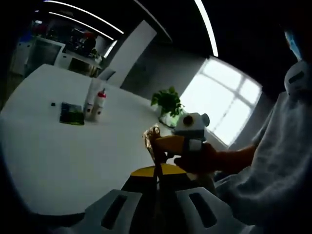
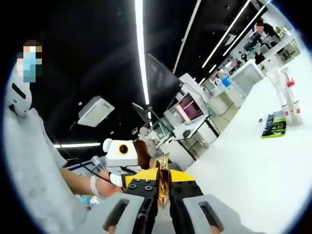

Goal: Arrange the skincare products in the storage area until every visible bottle or jar stands upright without overlapping.

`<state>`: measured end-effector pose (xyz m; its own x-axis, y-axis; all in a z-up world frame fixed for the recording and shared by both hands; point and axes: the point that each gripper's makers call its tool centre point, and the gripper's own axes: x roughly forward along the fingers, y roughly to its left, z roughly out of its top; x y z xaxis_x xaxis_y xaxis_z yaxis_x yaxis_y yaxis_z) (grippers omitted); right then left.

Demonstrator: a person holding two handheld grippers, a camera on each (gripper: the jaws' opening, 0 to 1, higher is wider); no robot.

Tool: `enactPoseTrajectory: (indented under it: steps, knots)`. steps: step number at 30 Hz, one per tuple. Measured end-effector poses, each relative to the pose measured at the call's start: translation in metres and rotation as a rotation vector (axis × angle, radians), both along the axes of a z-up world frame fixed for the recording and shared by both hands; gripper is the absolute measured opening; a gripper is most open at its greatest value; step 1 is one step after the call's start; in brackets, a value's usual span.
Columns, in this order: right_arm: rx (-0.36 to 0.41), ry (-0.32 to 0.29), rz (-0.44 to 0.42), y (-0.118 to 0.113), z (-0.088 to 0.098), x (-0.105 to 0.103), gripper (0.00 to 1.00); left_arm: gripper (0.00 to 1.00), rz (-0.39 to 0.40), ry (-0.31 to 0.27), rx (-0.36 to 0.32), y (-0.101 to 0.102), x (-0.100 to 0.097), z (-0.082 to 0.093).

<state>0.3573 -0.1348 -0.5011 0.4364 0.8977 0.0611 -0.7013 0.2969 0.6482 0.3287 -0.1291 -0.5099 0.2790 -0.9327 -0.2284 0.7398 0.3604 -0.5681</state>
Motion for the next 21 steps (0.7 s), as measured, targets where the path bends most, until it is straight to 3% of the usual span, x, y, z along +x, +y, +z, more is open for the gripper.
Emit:
enactPoseTrajectory:
  steps: [9, 12, 17, 21]
  knots:
    - [-0.007, -0.003, 0.004, 0.002, -0.003, -0.011, 0.0, 0.0, 0.019, 0.011, -0.014, 0.007, 0.004, 0.001]
    - [0.009, 0.038, 0.016, 0.001, -0.003, -0.008, 0.0, 0.0, 0.025, 0.015, -0.025, 0.011, 0.006, 0.003]
    - [0.012, 0.055, 0.019, 0.002, -0.005, -0.008, 0.0, 0.0, 0.058, 0.027, -0.072, 0.018, 0.012, 0.009]
    - [0.013, 0.027, 0.027, 0.005, -0.001, -0.012, 0.0, 0.0, 0.068, 0.028, -0.086, 0.021, 0.014, 0.01]
